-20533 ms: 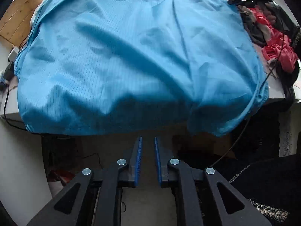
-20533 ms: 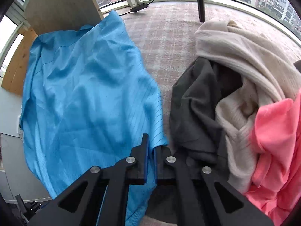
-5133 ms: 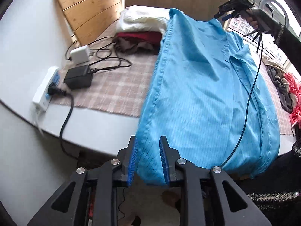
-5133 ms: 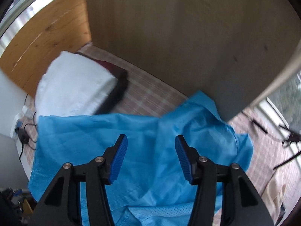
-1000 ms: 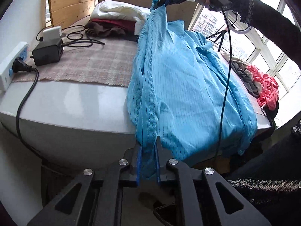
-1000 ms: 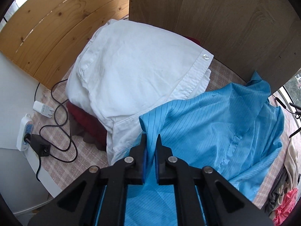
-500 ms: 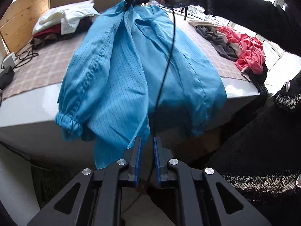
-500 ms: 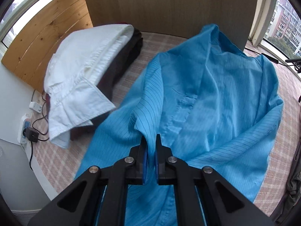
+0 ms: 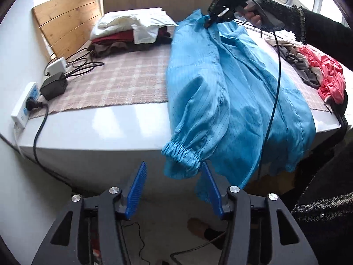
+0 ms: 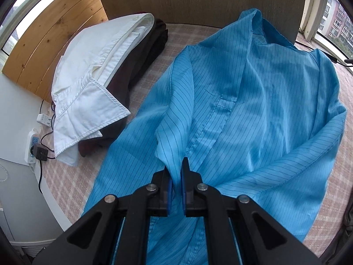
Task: Fold clothes
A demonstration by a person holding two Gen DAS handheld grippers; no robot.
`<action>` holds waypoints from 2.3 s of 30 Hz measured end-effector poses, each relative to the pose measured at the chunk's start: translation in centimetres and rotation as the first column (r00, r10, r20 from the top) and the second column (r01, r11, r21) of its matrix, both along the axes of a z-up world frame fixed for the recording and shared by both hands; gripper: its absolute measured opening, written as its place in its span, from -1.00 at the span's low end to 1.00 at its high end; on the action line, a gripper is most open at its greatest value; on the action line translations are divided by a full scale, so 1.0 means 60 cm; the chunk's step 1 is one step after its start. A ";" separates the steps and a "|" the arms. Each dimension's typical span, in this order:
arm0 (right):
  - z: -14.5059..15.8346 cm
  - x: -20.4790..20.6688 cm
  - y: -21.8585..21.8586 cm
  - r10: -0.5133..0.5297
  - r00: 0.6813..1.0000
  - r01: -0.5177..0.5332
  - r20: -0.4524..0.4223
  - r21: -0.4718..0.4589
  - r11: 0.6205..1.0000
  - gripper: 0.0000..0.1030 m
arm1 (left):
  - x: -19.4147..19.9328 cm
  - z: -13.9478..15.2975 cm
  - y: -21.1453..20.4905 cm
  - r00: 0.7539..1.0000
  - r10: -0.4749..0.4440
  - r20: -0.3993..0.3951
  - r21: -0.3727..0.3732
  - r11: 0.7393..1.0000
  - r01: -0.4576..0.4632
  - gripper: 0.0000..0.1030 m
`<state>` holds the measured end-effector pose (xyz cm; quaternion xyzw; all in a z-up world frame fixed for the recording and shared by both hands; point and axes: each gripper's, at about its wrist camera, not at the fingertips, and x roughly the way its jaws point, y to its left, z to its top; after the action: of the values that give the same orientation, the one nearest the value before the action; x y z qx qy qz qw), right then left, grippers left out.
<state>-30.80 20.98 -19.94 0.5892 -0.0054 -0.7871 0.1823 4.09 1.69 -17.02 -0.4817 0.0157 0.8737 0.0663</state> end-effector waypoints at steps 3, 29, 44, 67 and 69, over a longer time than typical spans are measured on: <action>0.008 0.004 -0.008 0.020 1.000 -0.019 -0.012 0.015 1.000 -0.88 | -0.014 -0.012 0.005 1.000 -0.028 -0.004 0.022 0.999 0.028 0.01; 0.021 0.026 0.040 0.006 0.998 0.008 -0.069 0.195 0.981 -0.53 | 0.089 0.002 0.055 0.999 -0.033 0.037 0.091 0.995 0.030 -0.13; 0.029 0.538 -0.173 0.609 0.793 -0.599 -0.023 0.157 0.785 -0.36 | 0.057 -0.118 -0.038 0.953 -0.281 0.115 0.196 0.947 0.255 -0.16; 0.040 0.628 -0.246 0.927 0.353 -0.687 0.127 0.707 0.165 -0.87 | -0.005 -0.051 0.000 0.874 -0.454 -0.176 0.376 0.789 0.486 -0.16; 0.043 0.634 -0.243 0.936 0.328 -0.680 0.124 0.719 0.143 -0.87 | -0.008 -0.041 0.012 0.866 -0.454 -0.209 0.406 0.766 0.499 -0.16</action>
<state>7.25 6.40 -17.38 0.3574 0.6323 -0.5860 0.3593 3.59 2.43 -19.45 -0.3895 -0.0603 0.8303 0.3940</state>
